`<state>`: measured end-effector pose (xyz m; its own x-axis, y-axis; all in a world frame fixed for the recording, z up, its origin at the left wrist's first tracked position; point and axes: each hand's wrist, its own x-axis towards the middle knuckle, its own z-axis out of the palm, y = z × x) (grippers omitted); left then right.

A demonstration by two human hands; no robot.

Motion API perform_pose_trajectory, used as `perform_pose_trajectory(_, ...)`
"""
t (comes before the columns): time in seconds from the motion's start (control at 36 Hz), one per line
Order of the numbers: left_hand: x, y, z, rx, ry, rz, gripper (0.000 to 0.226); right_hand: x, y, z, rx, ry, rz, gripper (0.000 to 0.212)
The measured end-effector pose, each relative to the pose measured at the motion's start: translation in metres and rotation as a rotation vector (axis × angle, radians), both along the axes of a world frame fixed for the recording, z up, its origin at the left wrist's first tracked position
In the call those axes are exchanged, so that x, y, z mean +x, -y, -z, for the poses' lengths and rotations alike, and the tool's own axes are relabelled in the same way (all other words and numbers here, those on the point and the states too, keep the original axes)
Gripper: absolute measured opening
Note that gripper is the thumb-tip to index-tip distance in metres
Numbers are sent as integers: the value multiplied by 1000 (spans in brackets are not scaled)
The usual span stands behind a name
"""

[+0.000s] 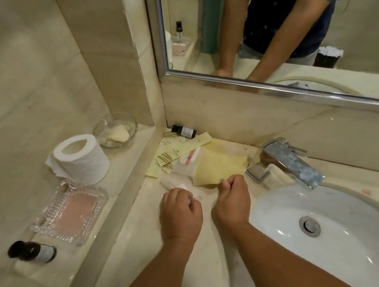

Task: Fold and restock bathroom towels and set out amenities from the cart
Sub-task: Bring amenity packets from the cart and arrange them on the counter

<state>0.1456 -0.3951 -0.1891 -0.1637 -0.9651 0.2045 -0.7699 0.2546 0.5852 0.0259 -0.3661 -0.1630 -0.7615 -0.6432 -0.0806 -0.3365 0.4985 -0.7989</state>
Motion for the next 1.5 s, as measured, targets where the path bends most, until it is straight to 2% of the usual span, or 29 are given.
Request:
perform_pose_trajectory(0.11, 1, -11, -29, 229, -198, -191, 24, -14, -16, -15, 40, 214, -69, 24)
perform_pose_trajectory(0.22, 5, -27, -62, 363, -363, -325, 27, -20, -33, -37, -4, 431, -10, 32)
perform_pose_trajectory(0.36, 2, -58, -105, 340, -477, -420, 27, -24, -58, -75, -187, 772, 38, 15)
perform_pose_trajectory(0.39, 1, -64, -113, 330, -512, -440, 27, -25, -62, -85, -230, 840, 32, 18)
perform_pose_trajectory(0.5, -3, -91, -150, 352, -693, -548, 22, -28, -84, -128, -301, 854, -121, 46)
perform_pose_trajectory(0.56, -2, -105, -169, 338, -745, -562, 21, -25, -95, -154, -333, 851, -212, 53)
perform_pose_trajectory(0.64, 5, -126, -200, 252, -823, -527, 26, -18, -107, -190, -392, 830, -313, 59)
perform_pose_trajectory(0.69, 16, -142, -223, 179, -856, -508, 31, -8, -115, -212, -421, 776, -387, 56)
perform_pose_trajectory(0.78, 38, -165, -252, 70, -885, -518, 39, 11, -128, -241, -464, 726, -507, 33)
perform_pose_trajectory(0.89, 70, -203, -293, -79, -801, -600, 28, 49, -147, -277, -519, 729, -655, 14)
perform_pose_trajectory(0.97, 100, -239, -320, -225, -750, -664, 14, 88, -165, -299, -544, 756, -756, 17)
perform_pose_trajectory(1.19, 213, -359, -366, -574, -718, -863, 19, 229, -245, -346, -560, 780, -1162, 23)
perform_pose_trajectory(1.33, 294, -457, -380, -740, -720, -1013, 30, 331, -324, -366, -580, 797, -1418, 24)
perform_pose_trajectory(1.5, 377, -595, -396, -879, -651, -1166, 23, 445, -453, -382, -532, 981, -1674, 33)
